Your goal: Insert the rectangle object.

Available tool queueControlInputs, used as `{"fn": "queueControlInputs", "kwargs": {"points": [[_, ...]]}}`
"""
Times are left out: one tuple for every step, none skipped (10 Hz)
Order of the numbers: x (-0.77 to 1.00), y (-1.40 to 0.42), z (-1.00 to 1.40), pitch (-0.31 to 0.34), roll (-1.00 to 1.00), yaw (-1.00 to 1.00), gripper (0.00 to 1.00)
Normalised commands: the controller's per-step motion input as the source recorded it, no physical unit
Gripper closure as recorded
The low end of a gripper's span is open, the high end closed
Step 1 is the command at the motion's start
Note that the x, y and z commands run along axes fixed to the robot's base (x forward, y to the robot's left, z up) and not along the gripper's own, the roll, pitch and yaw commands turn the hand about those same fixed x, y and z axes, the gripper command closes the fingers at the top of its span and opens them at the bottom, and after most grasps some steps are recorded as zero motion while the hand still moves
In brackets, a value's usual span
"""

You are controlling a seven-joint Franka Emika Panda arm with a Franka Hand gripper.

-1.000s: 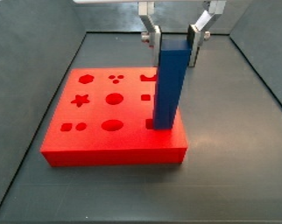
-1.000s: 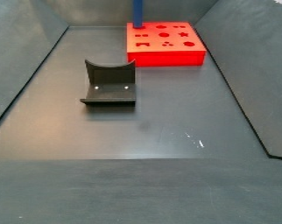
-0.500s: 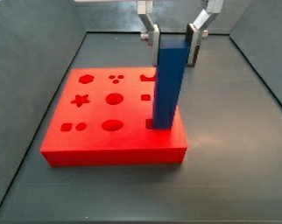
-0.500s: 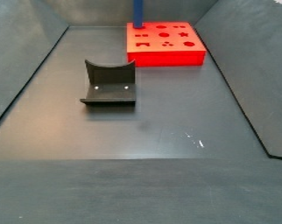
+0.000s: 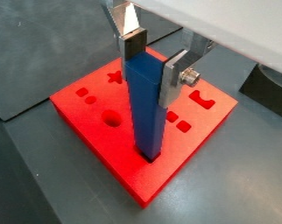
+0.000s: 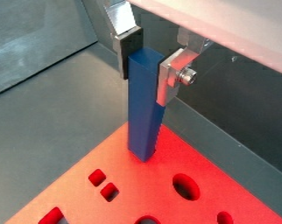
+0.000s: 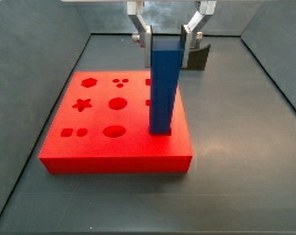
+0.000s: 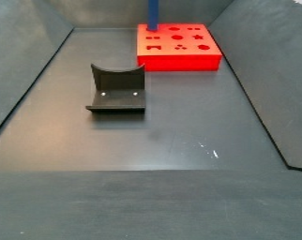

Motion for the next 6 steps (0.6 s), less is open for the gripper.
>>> {"fn": "queueControlInputs", "kwargs": {"points": [[0.00,-0.09,-0.12,-0.011,-0.06,0.00,1.00],[0.02,-0.20,-0.14,-0.007,-0.04,0.00,1.00],[0.12,-0.24,-0.13,0.000,-0.03,-0.07,1.00],[0.15,-0.20,-0.17,0.000,0.00,-0.21,1.00],[0.14,-0.07,-0.23,-0.001,-0.02,-0.31,1.00],[0.06,0.00,-0.33,-0.031,-0.17,-0.27,1.00]]}}
